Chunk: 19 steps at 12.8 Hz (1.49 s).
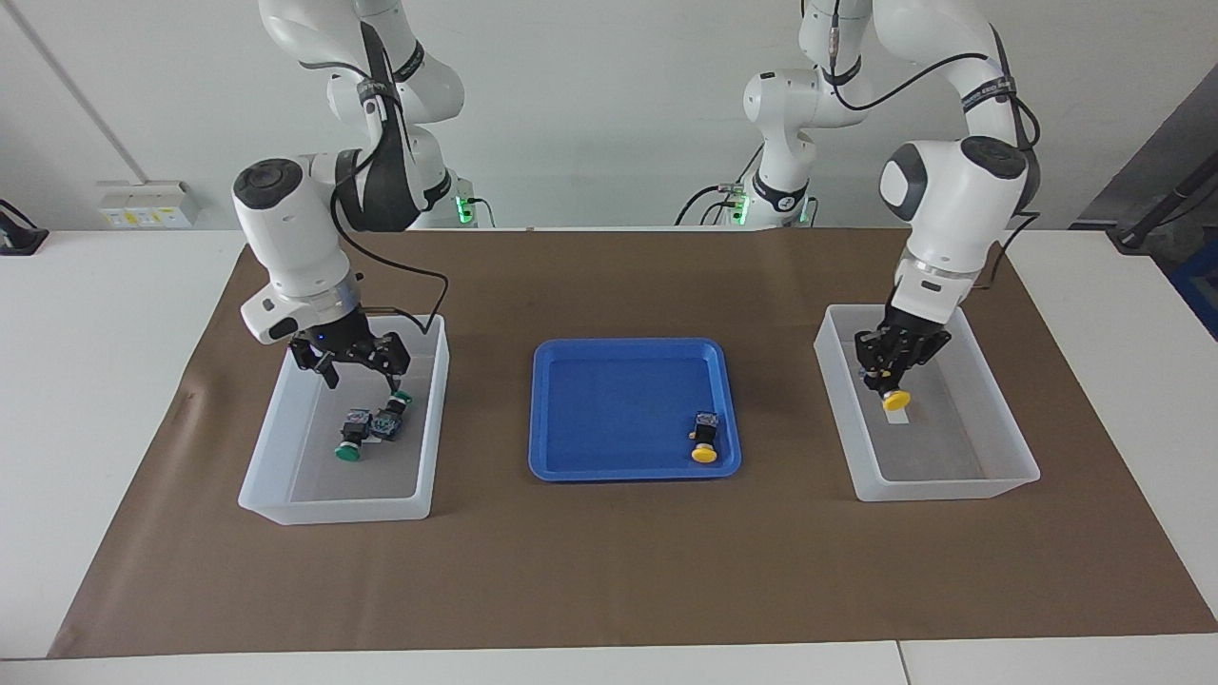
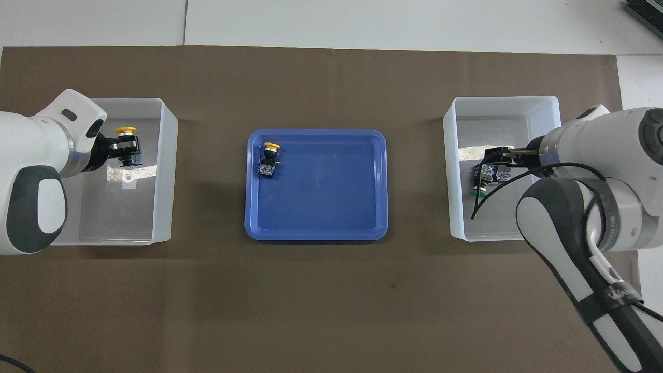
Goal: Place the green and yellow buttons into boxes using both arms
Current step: 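Release the green button while the left gripper lowers yellow button into box, then retract the right gripper to rest while the left gripper releases the button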
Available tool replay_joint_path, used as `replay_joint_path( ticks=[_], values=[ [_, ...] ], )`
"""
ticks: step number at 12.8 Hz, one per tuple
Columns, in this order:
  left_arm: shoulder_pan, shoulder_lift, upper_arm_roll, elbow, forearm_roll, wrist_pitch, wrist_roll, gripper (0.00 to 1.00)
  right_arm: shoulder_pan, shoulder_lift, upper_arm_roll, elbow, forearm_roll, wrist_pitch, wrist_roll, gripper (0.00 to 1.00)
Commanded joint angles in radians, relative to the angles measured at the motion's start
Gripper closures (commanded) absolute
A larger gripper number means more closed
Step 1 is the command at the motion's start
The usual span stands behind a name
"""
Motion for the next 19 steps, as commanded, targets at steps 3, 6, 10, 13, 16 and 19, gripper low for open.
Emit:
replay_joint_path(
  ticks=[3,6,10,13,16,19],
  values=[
    [0.135,0.040,-0.016,-0.039,0.018,0.051,0.245,1.00,-0.033,-0.036,0.000,0.245,-0.007,-0.350,0.017,0.00],
    [0.143,0.119,-0.015,-0.041,0.018,0.094,0.255,1.00,-0.057,-0.036,0.000,0.391,-0.009,-0.544,0.003,0.00],
    [0.148,0.159,-0.015,-0.065,0.018,0.128,0.255,0.21,-0.074,-0.148,0.000,0.396,-0.010,-0.610,0.008,0.00],
    [0.137,0.143,-0.015,-0.053,0.018,0.108,0.252,0.00,-0.095,-0.158,0.003,0.363,-0.009,-0.621,-0.050,0.00],
    [0.105,0.049,-0.018,0.002,0.018,-0.003,0.243,0.00,-0.094,-0.159,0.005,0.351,-0.021,-0.642,-0.047,0.00],
    [0.028,0.011,-0.024,0.091,0.021,-0.152,0.186,0.00,-0.088,-0.161,0.013,0.348,-0.021,-0.638,-0.046,0.00]
  ],
)
